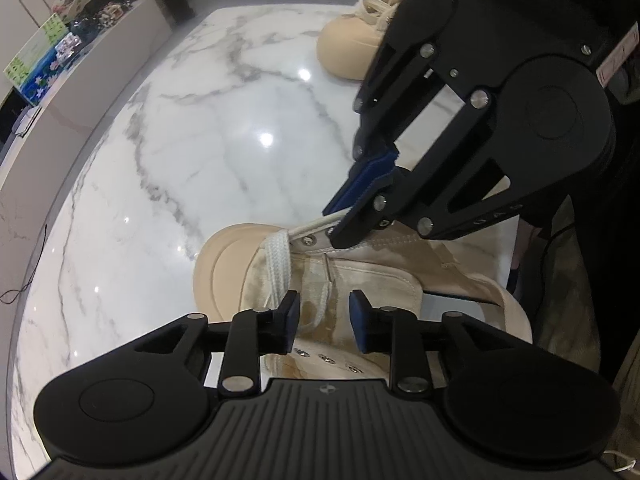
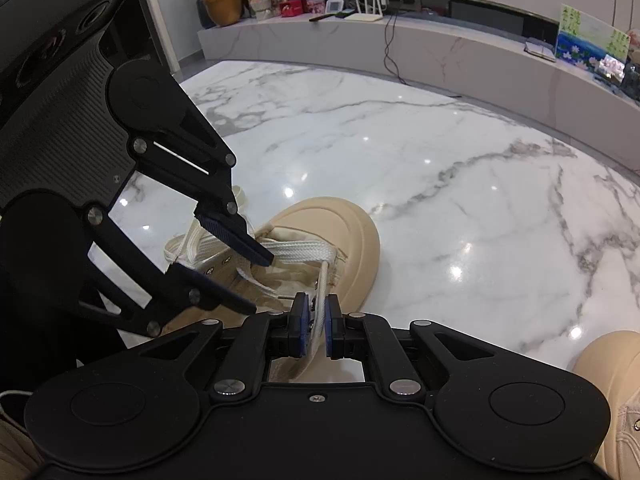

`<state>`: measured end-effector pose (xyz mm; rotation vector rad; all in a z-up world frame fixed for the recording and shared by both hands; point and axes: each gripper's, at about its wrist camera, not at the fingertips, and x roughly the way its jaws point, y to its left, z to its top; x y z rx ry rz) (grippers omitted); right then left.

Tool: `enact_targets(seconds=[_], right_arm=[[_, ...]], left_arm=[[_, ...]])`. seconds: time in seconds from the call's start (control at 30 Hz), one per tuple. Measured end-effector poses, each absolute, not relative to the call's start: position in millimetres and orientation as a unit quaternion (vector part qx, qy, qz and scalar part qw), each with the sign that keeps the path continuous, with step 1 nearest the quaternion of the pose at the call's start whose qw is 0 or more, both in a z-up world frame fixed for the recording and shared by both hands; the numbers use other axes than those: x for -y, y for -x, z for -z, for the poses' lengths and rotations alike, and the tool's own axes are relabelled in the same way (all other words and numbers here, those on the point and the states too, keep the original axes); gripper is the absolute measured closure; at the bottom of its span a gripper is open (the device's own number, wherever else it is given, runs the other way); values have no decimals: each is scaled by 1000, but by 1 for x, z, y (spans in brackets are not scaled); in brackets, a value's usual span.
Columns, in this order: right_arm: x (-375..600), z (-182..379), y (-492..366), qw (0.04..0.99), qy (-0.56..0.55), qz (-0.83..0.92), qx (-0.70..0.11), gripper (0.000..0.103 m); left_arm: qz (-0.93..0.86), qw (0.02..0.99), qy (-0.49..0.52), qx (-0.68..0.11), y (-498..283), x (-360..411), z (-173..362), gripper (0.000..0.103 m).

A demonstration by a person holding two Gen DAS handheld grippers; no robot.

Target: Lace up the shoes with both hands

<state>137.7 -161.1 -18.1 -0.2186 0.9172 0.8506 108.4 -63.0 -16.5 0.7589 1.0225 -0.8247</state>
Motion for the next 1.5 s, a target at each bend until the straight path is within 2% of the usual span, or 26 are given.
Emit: enact_targets(seconds=[0.13, 0.2, 0.27, 0.37, 1.5], right_arm=[[162, 19, -138, 805, 101, -398, -428, 97], [162, 19, -138, 805, 100, -398, -428, 97], [162, 19, -139, 805, 100, -398, -428, 97], [163, 20, -139, 805, 98, -399, -428, 97], [160, 19, -136, 802, 114, -407, -422, 97]], left_arm=[[374, 725, -346, -464, -110, 67, 22, 77], [371, 725, -347, -465, -113, 69, 26, 81], [369, 725, -347, -467, -114, 70, 28, 94], [371, 726, -344, -466, -114, 68, 27, 99], [382, 733, -337, -452, -124, 70, 19, 100]])
